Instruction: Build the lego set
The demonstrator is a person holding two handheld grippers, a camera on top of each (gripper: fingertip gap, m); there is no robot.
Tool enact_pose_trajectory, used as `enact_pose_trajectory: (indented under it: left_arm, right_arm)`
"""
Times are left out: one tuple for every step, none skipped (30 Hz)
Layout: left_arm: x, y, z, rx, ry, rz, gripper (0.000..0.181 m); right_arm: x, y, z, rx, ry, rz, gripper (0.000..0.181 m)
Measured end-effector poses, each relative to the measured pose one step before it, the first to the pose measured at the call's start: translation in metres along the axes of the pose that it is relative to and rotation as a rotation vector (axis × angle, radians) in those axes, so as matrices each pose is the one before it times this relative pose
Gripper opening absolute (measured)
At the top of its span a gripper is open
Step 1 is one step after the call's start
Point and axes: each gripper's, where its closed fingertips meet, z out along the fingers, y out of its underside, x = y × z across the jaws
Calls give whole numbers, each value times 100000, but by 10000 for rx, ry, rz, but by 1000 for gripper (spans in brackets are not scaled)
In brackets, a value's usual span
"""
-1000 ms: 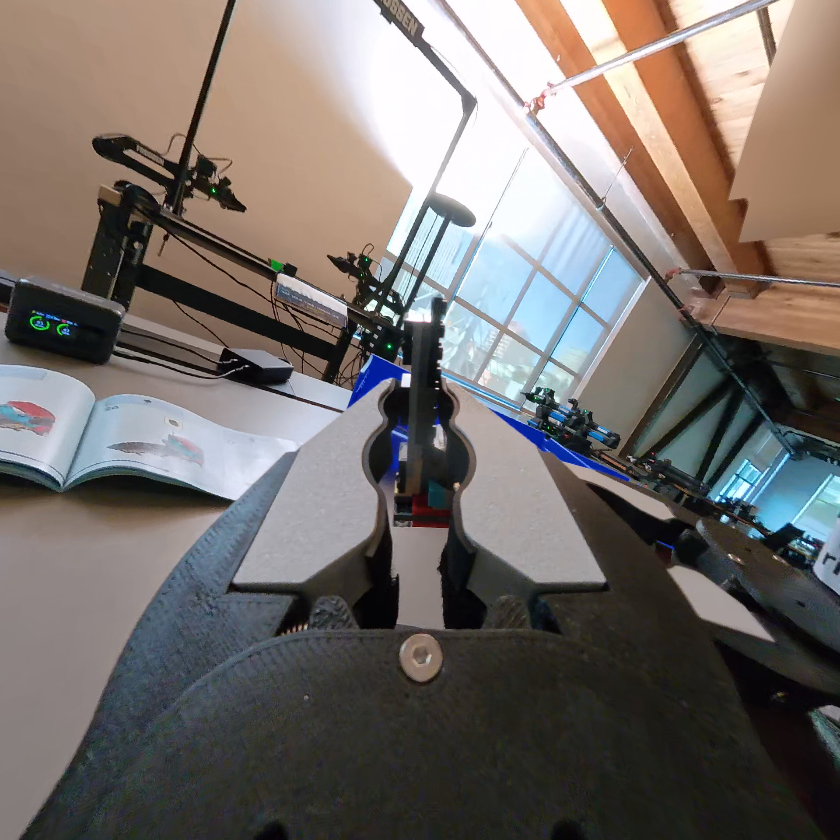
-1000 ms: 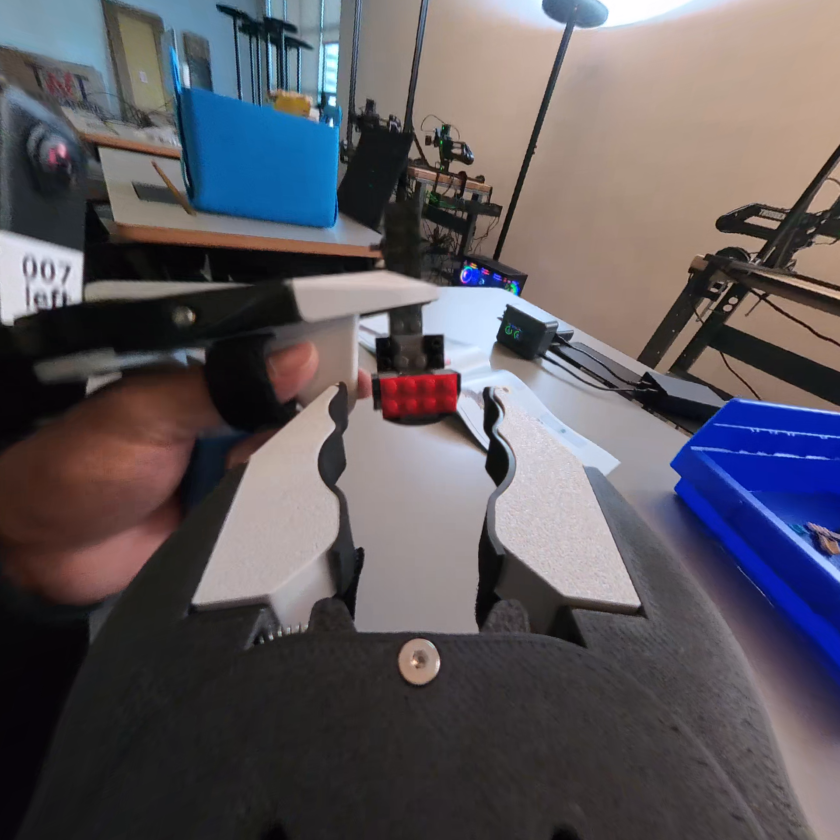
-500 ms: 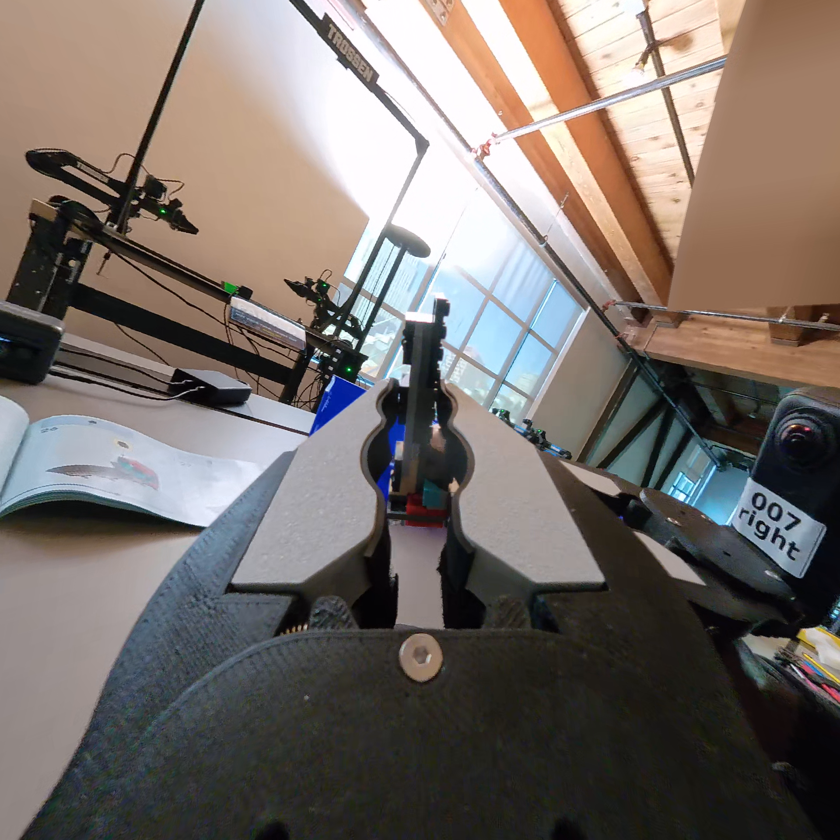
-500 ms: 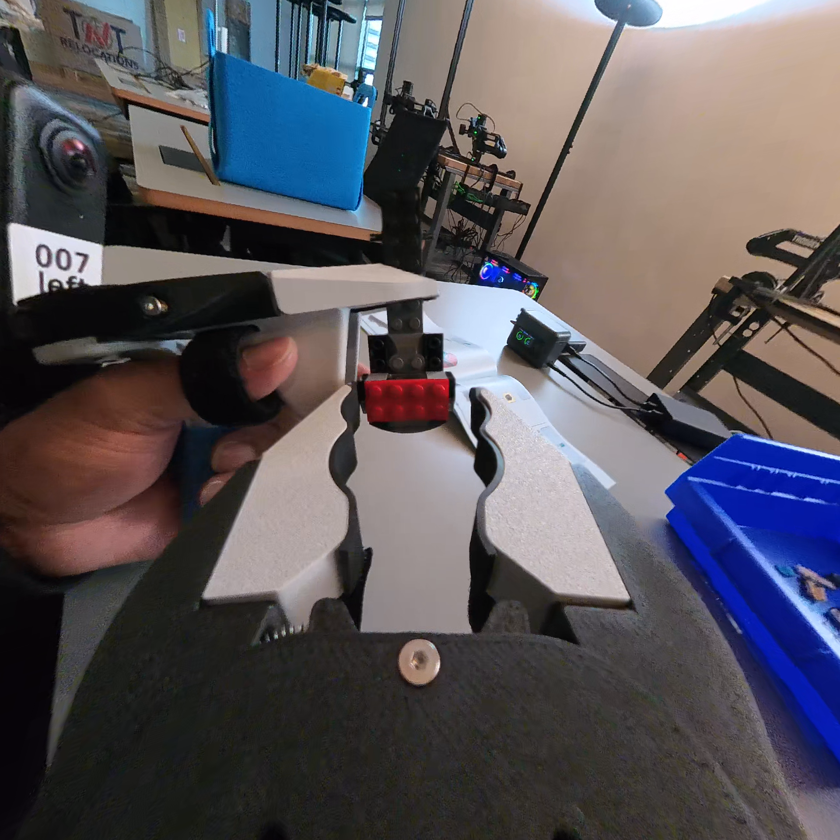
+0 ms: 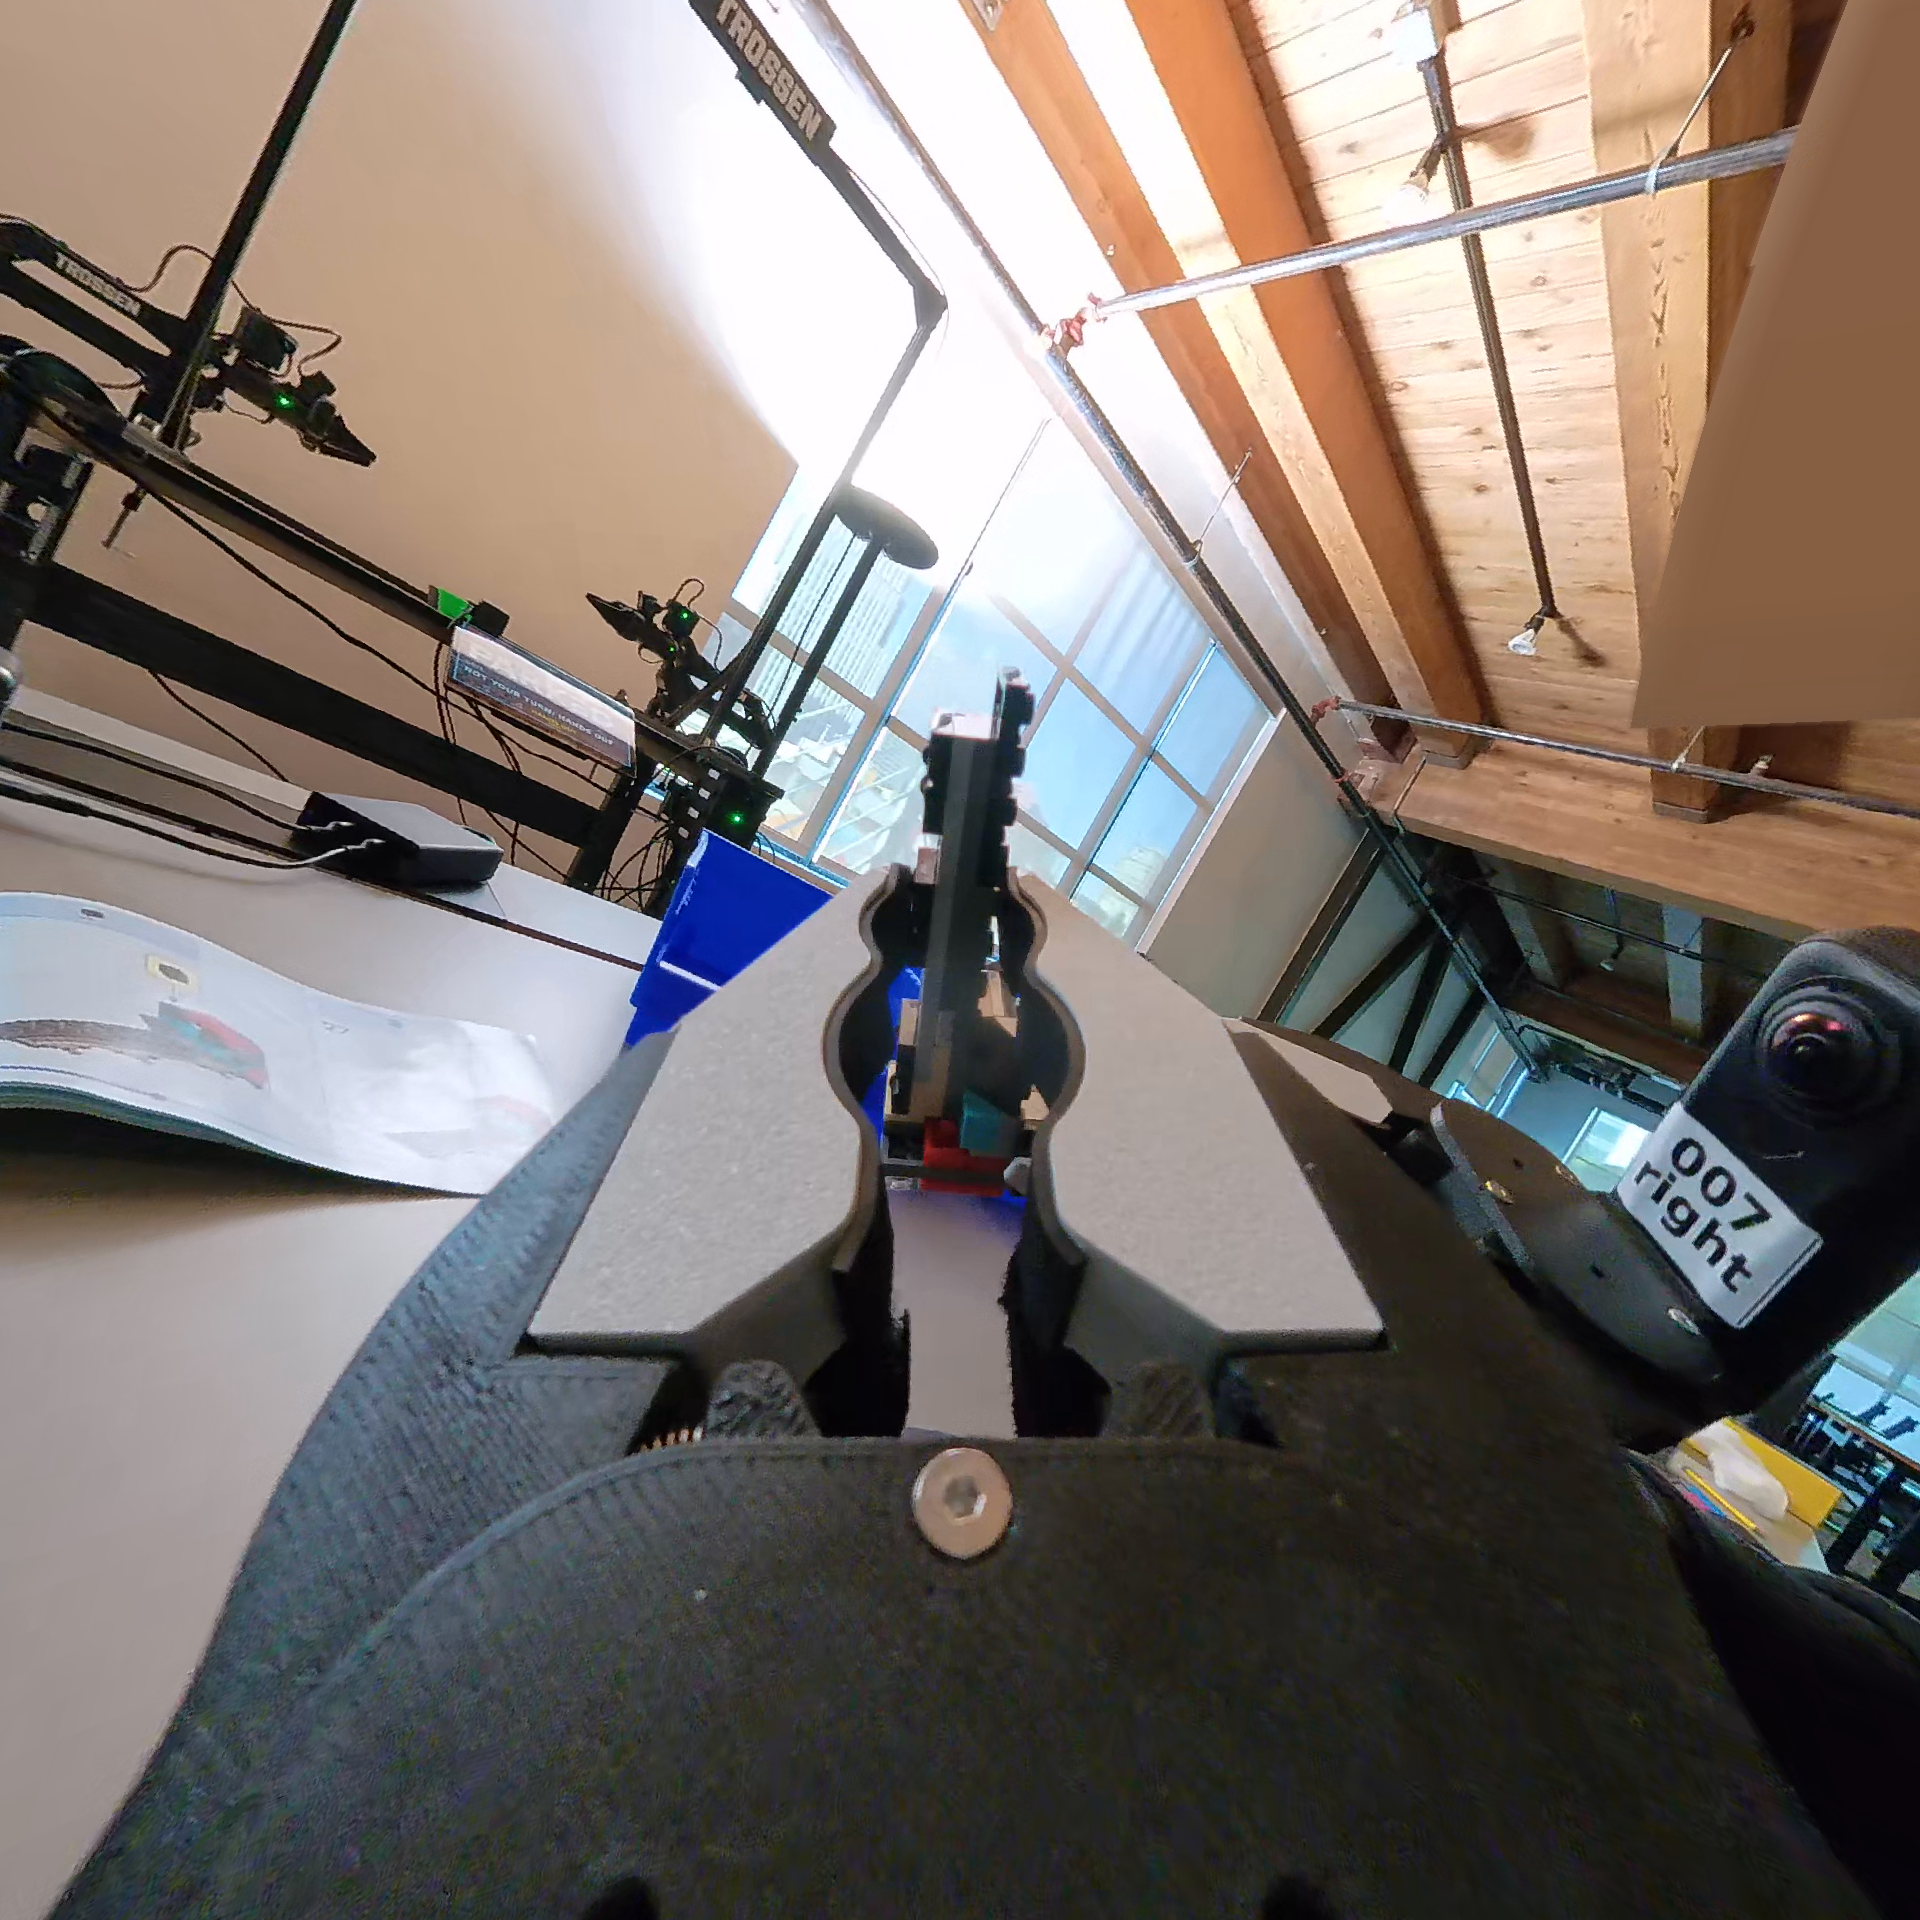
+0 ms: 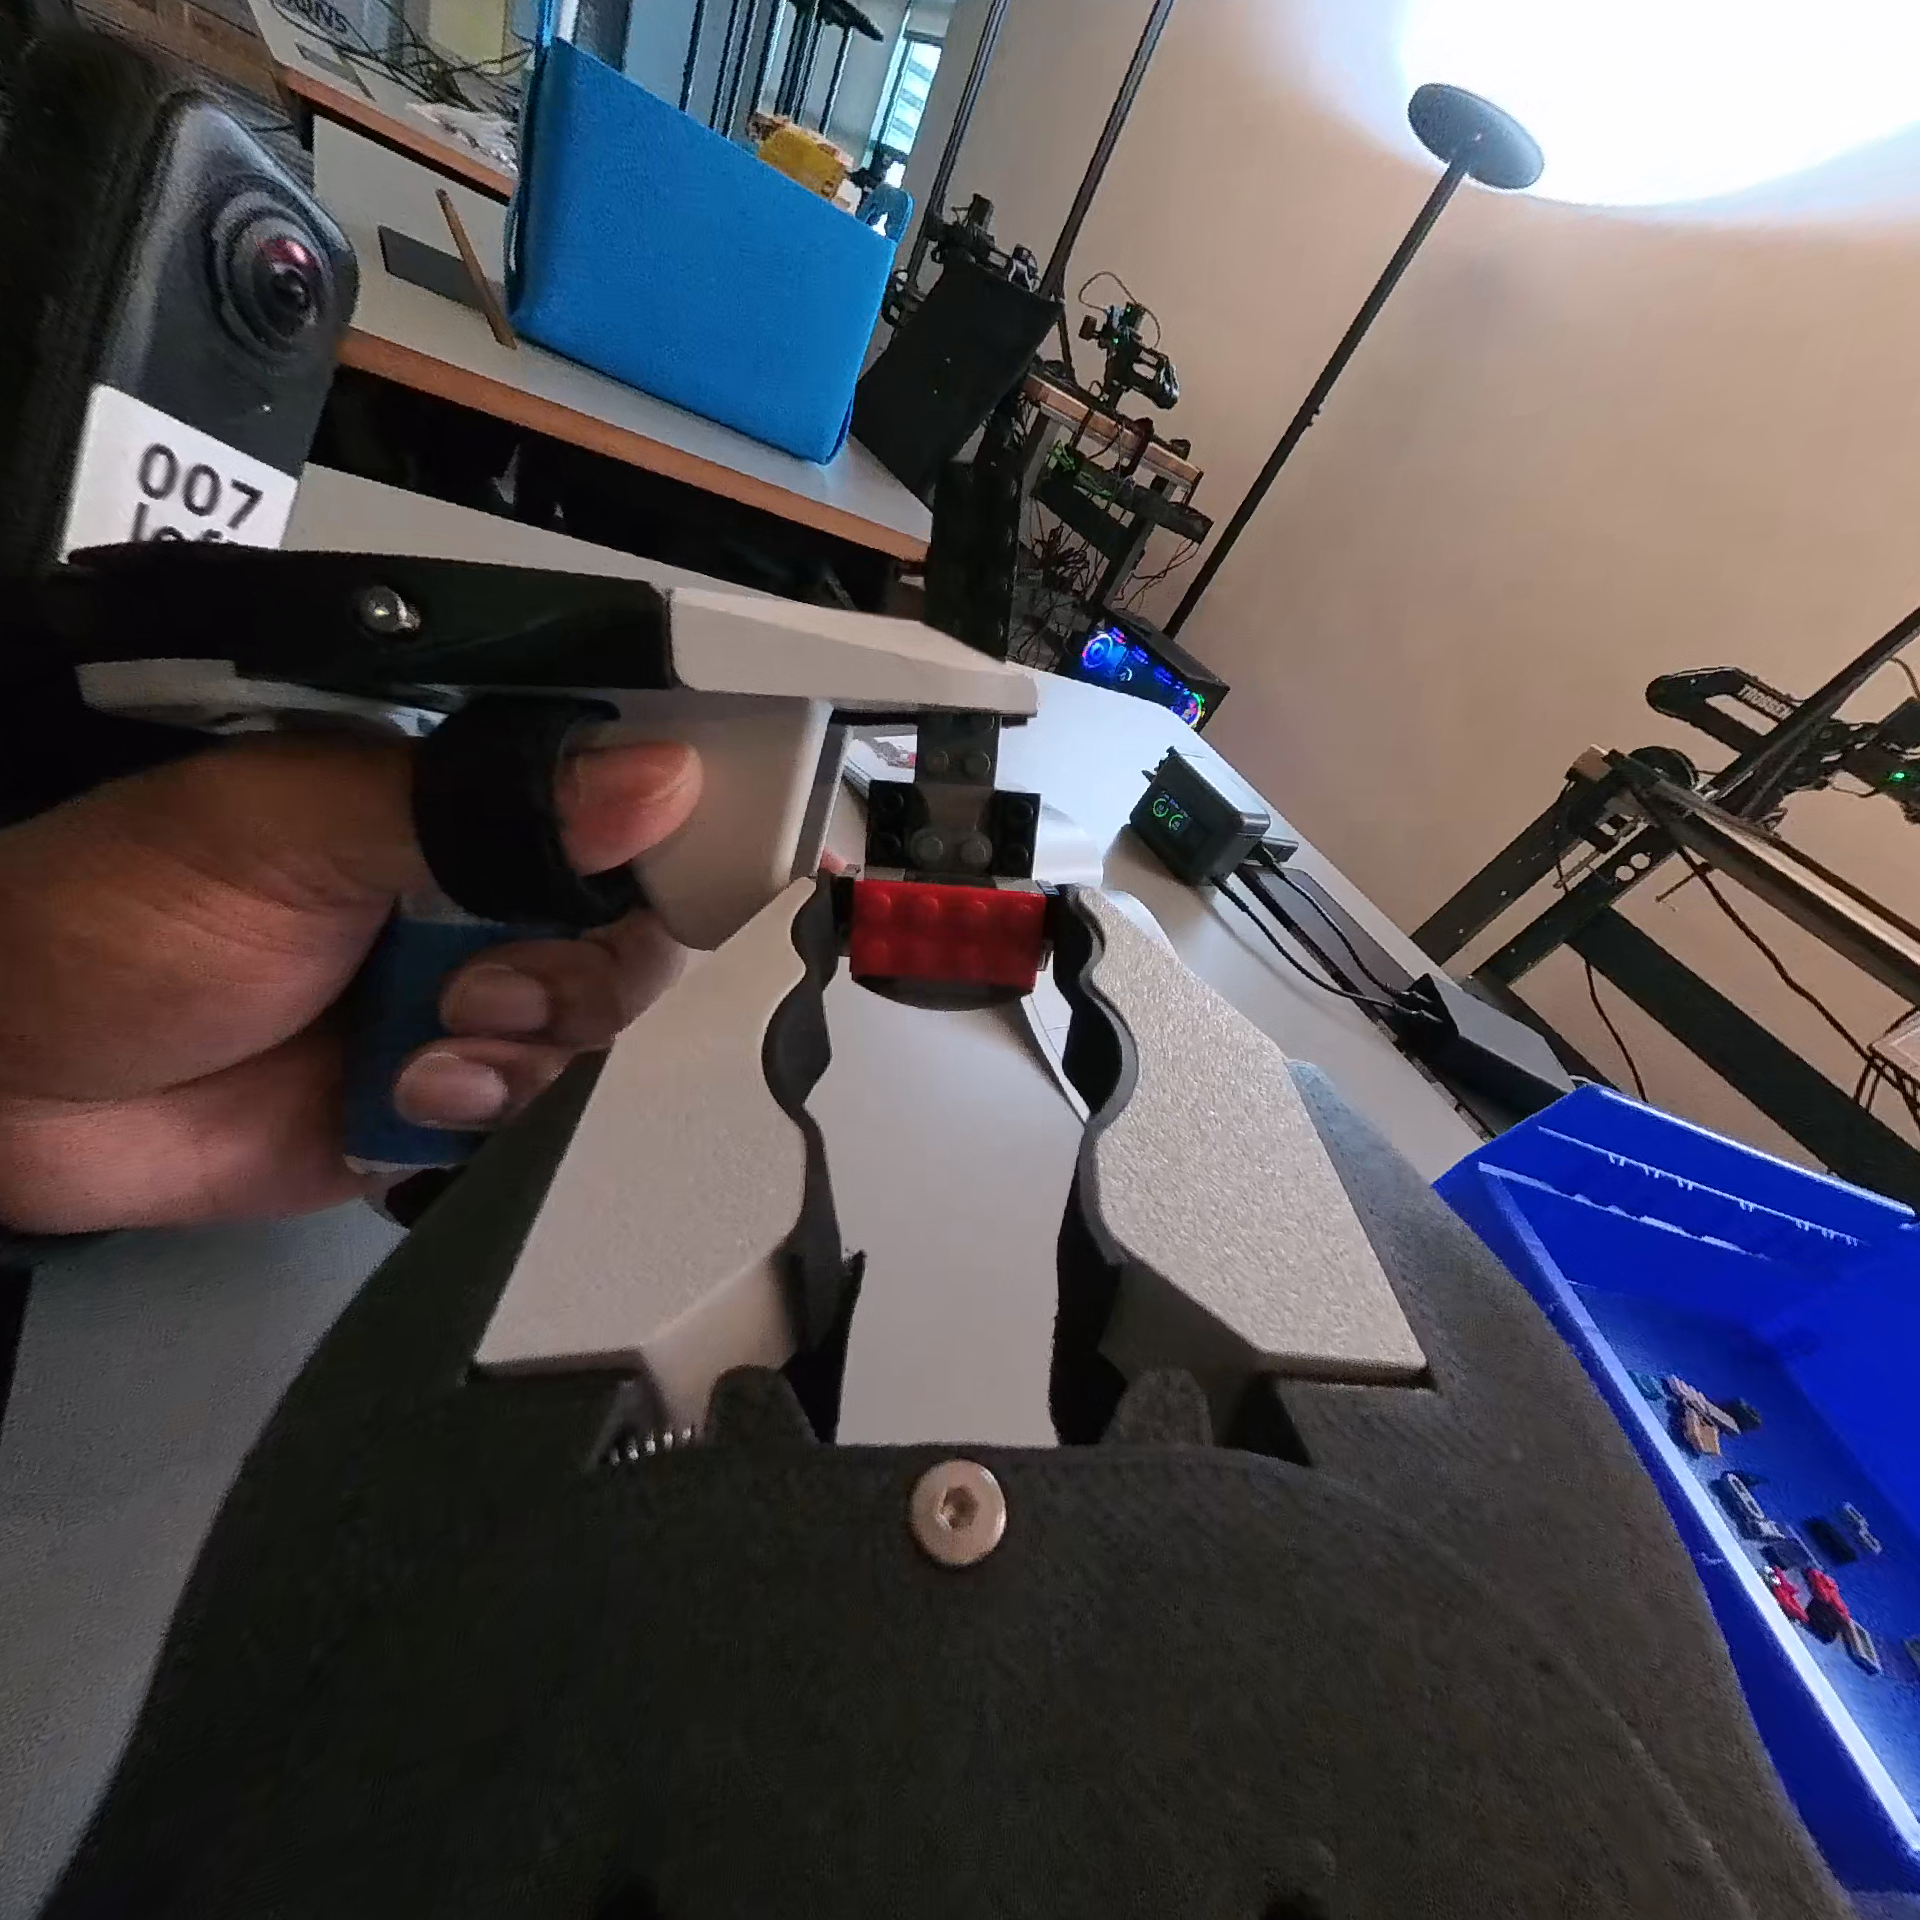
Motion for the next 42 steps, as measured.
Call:
enact_pose_trajectory:
  left_arm:
    - [23, 13, 3, -14, 14, -7, 16]
    - [-6, 15, -7, -22, -2, 18, 17]
    - [-11, 15, -7, -22, -8, 13, 16]
    - [-31, 30, 12, -30, -21, -6, 17]
    - [-43, 37, 8, -24, -27, -16, 17]
    - [-39, 21, 7, -13, -31, -21, 17]
    - [-82, 43, -4, -18, -54, -21, 17]
    - [-99, 30, -4, -19, -70, -30, 17]
    - [-103, 3, 1, -11, -59, -64, 16]
    - [-109, 10, 4, -17, -62, -127, 16]
    - [-212, 48, 5, -16, -105, -225, 16]
    - [-339, 44, -26, 13, -145, -358, 16]
    - [-360, 43, -47, 42, -117, -503, 16]
    - [-363, -23, -72, 80, -82, -613, 16]
    - [-405, -56, -81, 94, -86, -660, 16]
    - [-433, -29, -67, 62, -100, -636, 16]
    - [-423, 32, -61, 12, -101, -564, 16]
    - [-381, 79, -43, -17, -87, -486, 16]
    - [-338, 133, -25, -38, -78, -399, 16]
    - [-251, 176, -16, -61, -59, -307, 16]
    - [-167, 193, 11, -64, -38, -217, 16]
    - [-94, 204, 10, -49, -34, -132, 16]
    - [-58, 197, 11, -39, -36, -82, 16]
    - [13, 200, 13, -37, -14, -71, 16]
    - [61, 206, 18, -36, 10, -89, 16]
    - [45, 207, 5, -33, 7, -127, 16]
    - [-6, 219, 17, -32, -6, -161, 16]
    - [-64, 205, -1, -27, -15, -207, 16]
    - [-105, 173, -12, -20, -14, -265, 16]
    - [-146, 139, -14, -19, -4, -298, 16]
    - [-137, 129, -15, -28, 13, -289, 16]
    - [-133, 136, -1, -42, 9, -258, 16]
    - [-137, 121, -5, -40, -2, -215, 16]
    - [-136, 126, 20, -41, -4, -184, 16]
    - [-116, 94, 11, -37, -4, -153, 16]
    - [-111, 79, 35, -38, -8, -108, 16]
    - [-110, 76, 41, -51, -20, -54, 16]
    - [-121, 90, 40, -85, -27, -13, 16]
    - [-121, 161, 78, -153, -27, 3, 16]
    - [-90, 237, 119, -220, -12, 6, 18]
    - [-93, 278, 124, -245, -10, 9, 21]
    - [-166, 291, 128, -279, -63, 32, 25]
  right_arm:
    - [12, 30, 8, -35, -12, 15, 42]
    - [4, 3, -9, -7, -33, 38, 42]
    - [6, 23, 14, -18, -41, 46, 42]
    - [13, 55, 17, -31, -24, 18, 42]
    - [14, 42, 27, -26, -2, -26, 42]
    - [-20, 67, 35, -46, -17, -6, 42]
    - [-11, 72, 46, -62, -34, 42, 42]
    - [-15, 25, 47, -18, -27, 58, 42]
    - [-24, -49, 21, 67, -24, 83, 42]
    - [-6, -3, 28, 45, -4, 122, 42]
    - [72, 30, 53, 27, 70, 128, 43]
    - [14, 117, 68, -34, 41, 76, 46]
    - [-123, 194, 43, -80, -46, 36, 48]
    - [-24, 150, 8, -42, 7, 42, 50]
    - [-46, 171, -25, -51, -13, 52, 51]
    - [-64, 260, 10, -111, -26, 75, 52]
    - [-120, 250, 21, -98, -60, 84, 52]
    - [-60, 167, 21, -62, -12, 80, 52]
    - [-33, 140, 30, -59, 1, 71, 52]
    - [-30, 129, 52, -59, 6, 51, 52]
    - [13, 80, 46, -25, 33, 16, 51]
    - [61, 19, 33, 10, 70, -12, 50]
    - [63, 49, 27, -4, 59, 4, 49]
    - [68, 73, 44, -13, 45, 32, 49]
    - [63, 30, 3, 24, 33, 47, 48]
    - [78, -41, -29, 61, 36, 49, 47]
    - [53, -81, -54, 84, 18, 35, 46]
    - [16, -65, -67, 67, -5, 13, 45]
    - [9, -33, -74, 48, -3, -32, 44]
    - [21, -46, -85, 67, 32, -66, 42]
    - [9, -3, -76, 46, 13, -61, 42]
    - [-5, 16, -54, 24, -3, -15, 42]
    - [25, 7, -61, 24, -11, 20, 42]
    - [35, 33, -35, 4, -17, 46, 42]
    - [30, 64, -32, -17, -27, 53, 42]
    - [55, 95, -15, -48, -24, 48, 42]
    - [55, 113, -7, -62, -13, 25, 42]
    - [71, 129, -29, -60, 0, 5, 42]
    - [145, 124, -26, -45, 33, 32, 42]
    - [218, 218, -29, -71, 38, 103, 42]
    - [239, 296, -22, -86, 4, 140, 42]
    - [348, 408, -27, -117, 33, 158, 42]
